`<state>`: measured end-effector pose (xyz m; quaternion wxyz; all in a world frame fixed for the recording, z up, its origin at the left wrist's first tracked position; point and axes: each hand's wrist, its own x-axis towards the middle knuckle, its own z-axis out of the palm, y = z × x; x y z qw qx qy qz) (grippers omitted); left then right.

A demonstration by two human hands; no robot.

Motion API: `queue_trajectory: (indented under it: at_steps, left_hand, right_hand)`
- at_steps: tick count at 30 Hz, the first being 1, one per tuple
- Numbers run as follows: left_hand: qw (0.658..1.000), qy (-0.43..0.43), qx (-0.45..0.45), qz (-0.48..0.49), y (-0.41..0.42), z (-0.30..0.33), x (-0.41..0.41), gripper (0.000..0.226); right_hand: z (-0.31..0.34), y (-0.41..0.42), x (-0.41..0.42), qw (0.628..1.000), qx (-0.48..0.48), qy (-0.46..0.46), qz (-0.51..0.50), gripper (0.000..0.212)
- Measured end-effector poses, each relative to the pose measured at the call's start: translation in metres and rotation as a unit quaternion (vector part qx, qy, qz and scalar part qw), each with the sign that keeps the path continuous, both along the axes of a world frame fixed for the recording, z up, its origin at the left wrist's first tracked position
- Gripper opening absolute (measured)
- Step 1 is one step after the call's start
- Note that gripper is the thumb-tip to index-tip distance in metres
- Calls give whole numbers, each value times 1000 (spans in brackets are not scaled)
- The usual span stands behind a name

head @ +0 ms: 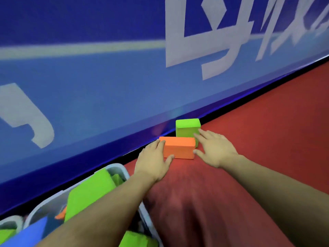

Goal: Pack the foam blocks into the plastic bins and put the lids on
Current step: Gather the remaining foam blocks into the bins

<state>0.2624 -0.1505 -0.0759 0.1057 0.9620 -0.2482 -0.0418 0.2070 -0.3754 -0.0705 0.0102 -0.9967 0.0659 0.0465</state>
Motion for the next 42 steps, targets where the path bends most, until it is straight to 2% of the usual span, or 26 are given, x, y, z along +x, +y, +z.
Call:
queue_trajectory:
  at_steps: [5, 8, 12, 15, 18, 22, 24, 27, 32, 35, 38, 42]
  left_hand:
    - [994, 15, 100, -43, -55, -81, 119, 73]
    - [993, 42, 108, -37, -79, -122, 176, 74]
    - [989, 58, 123, -52, -109, -168, 230, 82]
    - [984, 76, 151, -55, -119, -201, 255, 93]
    - [976, 78, 192, -61, -116, -227, 269, 97]
    - [984, 45, 167, -45, -109, -243, 270, 79]
    - [985, 15, 162, -62, -107, -243, 263, 71]
    - [987, 17, 141, -74, -100, -238, 247, 70]
    - [993, 1, 88, -76, -97, -209, 218, 77]
    - [994, -22, 35, -101, -97, -181, 196, 79]
    - [992, -46, 12, -115, -87, -141, 169, 80]
    - [990, -86, -7, -109, -50, -67, 121, 78]
  right_hand:
    - [-86, -68, 112, 999, 5, 34, -6, 73]
    - [-117, -95, 166, 999, 12, 52, -2, 78]
    - [-152, -116, 229, 999, 8, 32, 3, 89]
    - [-179, -125, 255, 1000, 0, 19, -17, 89]
    - [-206, -134, 260, 998, 14, -48, -31, 84]
    - [-222, -133, 254, 990, 21, -140, -9, 78]
    - [-223, -132, 244, 984, 13, -177, -4, 74]
    - [-220, -138, 222, 978, 40, -199, -43, 75]
    - [-217, -139, 175, 961, 63, -198, -185, 108]
    - [-204, -129, 144, 943, 75, -214, -243, 99]
    - [-176, -111, 112, 928, 93, -256, -255, 84]
    - [-117, -74, 62, 908, 102, -321, -250, 80]
